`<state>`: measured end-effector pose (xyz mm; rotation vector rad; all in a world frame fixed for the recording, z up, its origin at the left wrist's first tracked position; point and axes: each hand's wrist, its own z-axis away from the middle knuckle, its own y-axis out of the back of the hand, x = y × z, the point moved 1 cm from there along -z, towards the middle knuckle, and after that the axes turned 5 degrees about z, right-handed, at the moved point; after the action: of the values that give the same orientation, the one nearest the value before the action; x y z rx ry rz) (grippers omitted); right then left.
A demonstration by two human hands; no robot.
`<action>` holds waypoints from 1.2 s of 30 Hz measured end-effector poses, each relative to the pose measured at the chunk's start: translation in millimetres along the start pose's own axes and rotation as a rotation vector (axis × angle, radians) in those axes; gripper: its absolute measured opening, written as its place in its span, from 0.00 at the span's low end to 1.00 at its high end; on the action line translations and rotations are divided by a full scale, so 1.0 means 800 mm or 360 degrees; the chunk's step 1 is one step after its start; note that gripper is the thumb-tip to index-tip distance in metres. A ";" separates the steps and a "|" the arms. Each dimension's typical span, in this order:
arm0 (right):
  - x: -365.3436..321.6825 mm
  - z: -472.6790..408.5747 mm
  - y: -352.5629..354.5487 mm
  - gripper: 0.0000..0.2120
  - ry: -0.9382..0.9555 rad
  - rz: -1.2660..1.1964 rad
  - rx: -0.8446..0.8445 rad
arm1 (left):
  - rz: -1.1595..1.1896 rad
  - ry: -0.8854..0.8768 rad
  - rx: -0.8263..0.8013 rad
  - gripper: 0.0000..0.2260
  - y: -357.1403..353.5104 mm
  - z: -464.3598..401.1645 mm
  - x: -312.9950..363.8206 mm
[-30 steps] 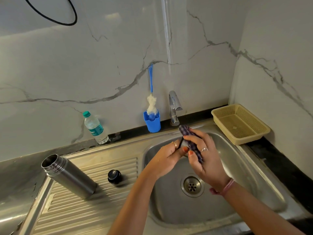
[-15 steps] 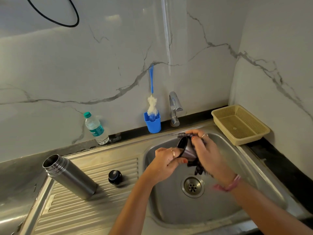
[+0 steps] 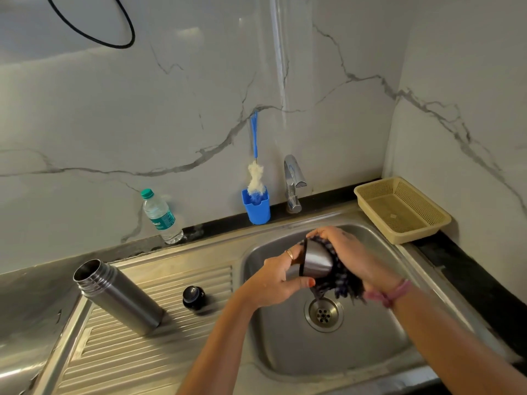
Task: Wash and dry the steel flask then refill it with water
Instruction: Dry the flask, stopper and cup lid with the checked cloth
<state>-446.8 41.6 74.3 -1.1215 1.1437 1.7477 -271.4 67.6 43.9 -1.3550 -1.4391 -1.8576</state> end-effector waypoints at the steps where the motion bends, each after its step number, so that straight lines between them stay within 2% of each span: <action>1: 0.003 0.002 -0.008 0.14 0.0130 0.0047 0.0118 | 0.0048 0.0057 -0.0010 0.19 -0.002 0.000 0.002; 5: 0.018 0.015 -0.030 0.10 0.0718 0.0151 0.0430 | 0.0555 0.0166 0.0119 0.11 -0.007 0.001 0.020; 8: 0.035 0.020 -0.037 0.19 0.1064 0.0671 0.0725 | 0.0449 0.0203 0.0256 0.10 -0.009 -0.003 0.020; 9: 0.042 0.018 -0.037 0.19 0.1150 0.0728 0.0769 | 0.0393 0.0172 0.0254 0.10 -0.009 -0.003 0.021; 10: 0.040 0.018 -0.035 0.17 0.1146 0.0672 0.0758 | 0.0325 0.0142 0.0248 0.09 -0.009 -0.002 0.020; 12: 0.027 0.015 -0.027 0.10 0.0950 0.0380 0.0651 | 0.0259 0.0073 0.0224 0.07 -0.010 0.002 0.017; 14: 0.019 0.006 -0.020 0.11 0.0741 0.0152 0.0456 | 0.0242 0.0009 0.0227 0.08 -0.009 0.007 0.018; 15: 0.015 0.009 -0.020 0.11 0.0757 0.0254 0.0476 | 0.0236 -0.0009 0.0246 0.09 -0.009 0.007 0.019; 18: 0.020 0.025 -0.032 0.19 0.1094 0.0866 0.0800 | 0.0243 -0.0018 0.0337 0.09 -0.009 0.001 0.019; 19: 0.027 0.025 -0.035 0.21 0.1159 0.0910 0.0861 | 0.0256 -0.0037 0.0344 0.09 -0.009 0.000 0.022; 21: 0.024 0.020 -0.031 0.17 0.0972 0.0549 0.0787 | 0.0261 -0.0054 0.0312 0.08 -0.012 0.000 0.022; 23: 0.015 0.007 -0.024 0.12 0.0648 0.0026 0.0468 | 0.0232 -0.0057 0.0292 0.08 -0.011 0.002 0.015; 24: 0.013 0.004 -0.021 0.12 0.0550 -0.0030 0.0391 | 0.0229 -0.0055 0.0276 0.08 -0.010 0.003 0.011; 25: 0.013 0.006 -0.023 0.12 0.0555 0.0072 0.0412 | 0.0212 -0.0043 0.0275 0.09 -0.009 0.003 0.009; 26: 0.014 0.013 -0.027 0.13 0.0679 0.0306 0.0562 | 0.0182 -0.0027 0.0287 0.09 -0.008 0.003 0.010; 28: 0.025 0.022 -0.038 0.19 0.0922 0.0752 0.0752 | 0.0170 0.0009 0.0303 0.10 -0.007 -0.001 0.011; 29: 0.032 0.023 -0.042 0.21 0.0987 0.0816 0.0797 | 0.0153 0.0012 0.0293 0.11 -0.008 -0.002 0.011; 30: 0.034 0.022 -0.043 0.20 0.0930 0.0683 0.0779 | 0.0100 0.0004 0.0276 0.10 -0.009 -0.004 0.011; 32: 0.021 0.018 -0.034 0.13 0.0638 0.0064 0.0633 | -0.0079 -0.0069 0.0260 0.05 -0.009 -0.003 0.003; 33: 0.015 0.011 -0.026 0.13 0.0404 -0.0199 0.0461 | -0.0154 -0.0102 0.0242 0.04 -0.007 -0.001 -0.002; 35: 0.004 0.002 -0.004 0.17 -0.0059 -0.0415 0.0047 | -0.0252 -0.0115 0.0235 0.05 -0.004 0.002 -0.006; 36: 0.001 0.001 0.004 0.18 -0.0171 -0.0437 -0.0110 | -0.0266 -0.0102 0.0207 0.06 -0.003 0.002 -0.008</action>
<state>-450.5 41.4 74.4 -1.1519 0.8275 1.6216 -269.8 68.8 36.6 -1.2767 -1.7216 -1.7992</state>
